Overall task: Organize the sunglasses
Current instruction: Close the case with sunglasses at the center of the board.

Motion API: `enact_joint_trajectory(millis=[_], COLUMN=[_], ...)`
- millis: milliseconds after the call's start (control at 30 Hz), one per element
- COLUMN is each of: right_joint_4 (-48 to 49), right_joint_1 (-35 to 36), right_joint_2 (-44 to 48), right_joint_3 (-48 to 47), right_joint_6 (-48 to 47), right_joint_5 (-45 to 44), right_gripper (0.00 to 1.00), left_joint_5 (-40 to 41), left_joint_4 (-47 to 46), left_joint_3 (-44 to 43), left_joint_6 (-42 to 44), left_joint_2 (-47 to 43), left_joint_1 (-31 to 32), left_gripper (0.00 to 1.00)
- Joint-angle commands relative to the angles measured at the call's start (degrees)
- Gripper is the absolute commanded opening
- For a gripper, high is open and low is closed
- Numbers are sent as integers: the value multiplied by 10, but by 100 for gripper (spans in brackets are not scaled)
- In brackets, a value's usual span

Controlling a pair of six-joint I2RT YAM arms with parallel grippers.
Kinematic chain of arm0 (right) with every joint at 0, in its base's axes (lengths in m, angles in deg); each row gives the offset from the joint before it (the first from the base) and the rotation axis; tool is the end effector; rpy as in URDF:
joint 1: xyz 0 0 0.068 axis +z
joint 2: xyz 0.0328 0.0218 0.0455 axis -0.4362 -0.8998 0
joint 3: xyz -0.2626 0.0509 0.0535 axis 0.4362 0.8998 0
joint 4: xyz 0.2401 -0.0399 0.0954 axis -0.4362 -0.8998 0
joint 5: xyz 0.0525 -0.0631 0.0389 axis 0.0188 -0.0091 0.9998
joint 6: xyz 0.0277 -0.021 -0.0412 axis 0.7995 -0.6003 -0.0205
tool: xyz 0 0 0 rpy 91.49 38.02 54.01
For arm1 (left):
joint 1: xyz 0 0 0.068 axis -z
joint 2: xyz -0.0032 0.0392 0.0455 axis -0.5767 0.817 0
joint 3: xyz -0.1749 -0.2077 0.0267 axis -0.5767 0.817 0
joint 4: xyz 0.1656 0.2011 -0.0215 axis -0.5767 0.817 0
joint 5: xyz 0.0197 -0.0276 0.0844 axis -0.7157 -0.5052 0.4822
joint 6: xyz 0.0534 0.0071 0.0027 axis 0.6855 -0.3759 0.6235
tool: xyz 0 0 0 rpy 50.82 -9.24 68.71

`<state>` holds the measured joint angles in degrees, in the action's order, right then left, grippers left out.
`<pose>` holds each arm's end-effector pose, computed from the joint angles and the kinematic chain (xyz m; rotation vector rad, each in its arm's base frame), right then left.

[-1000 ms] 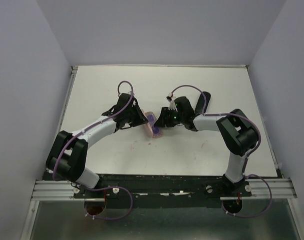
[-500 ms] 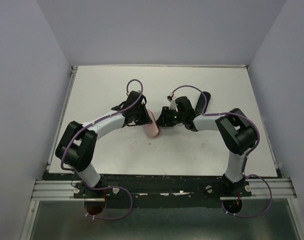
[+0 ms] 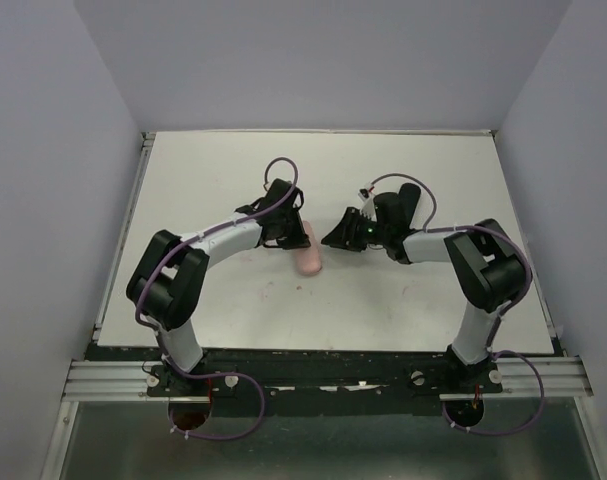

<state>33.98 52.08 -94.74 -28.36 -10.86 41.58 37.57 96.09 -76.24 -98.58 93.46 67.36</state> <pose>0.3174 0.1766 0.1331 -0.0313 2.3393 1.2154 0.3053 -0.1970 0.1928 -0.3221 2.6074 -0.7069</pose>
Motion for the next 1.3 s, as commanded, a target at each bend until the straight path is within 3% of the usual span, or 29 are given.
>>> enact_joint_trajectory(millis=[0, 267, 467, 700, 867, 1000, 1167, 1267], right_joint_4=[36, -14, -105, -163, -218, -262, -297, -308], right_joint_1=[-22, -28, -28, -28, -28, -28, -28, -28], right_joint_2=[36, 93, 182, 294, 380, 443, 511, 547], right_joint_3=[22, 30, 34, 60, 62, 61, 66, 71], right_joint_6=[23, -13, -25, -11, 1, -12, -21, -32], right_joint_5=[15, -39, -166, -246, -348, -422, -492, -535], right_gripper=[49, 53, 54, 59, 66, 75, 82, 92], left_joint_5=[20, 52, 85, 84, 89, 143, 174, 227], left_joint_4=[60, 132, 230, 241, 228, 228, 199, 206], left_joint_3=[-14, -63, -98, -103, -136, -168, -155, -123], left_joint_6=[21, 28, 0, -8, 21, 52, 88, 88], left_joint_2=[35, 66, 98, 131, 81, -22, -165, -256], left_joint_1=[8, 22, 21, 27, 35, 56, 70, 71], left_gripper=[20, 26, 32, 32, 35, 55, 99, 99])
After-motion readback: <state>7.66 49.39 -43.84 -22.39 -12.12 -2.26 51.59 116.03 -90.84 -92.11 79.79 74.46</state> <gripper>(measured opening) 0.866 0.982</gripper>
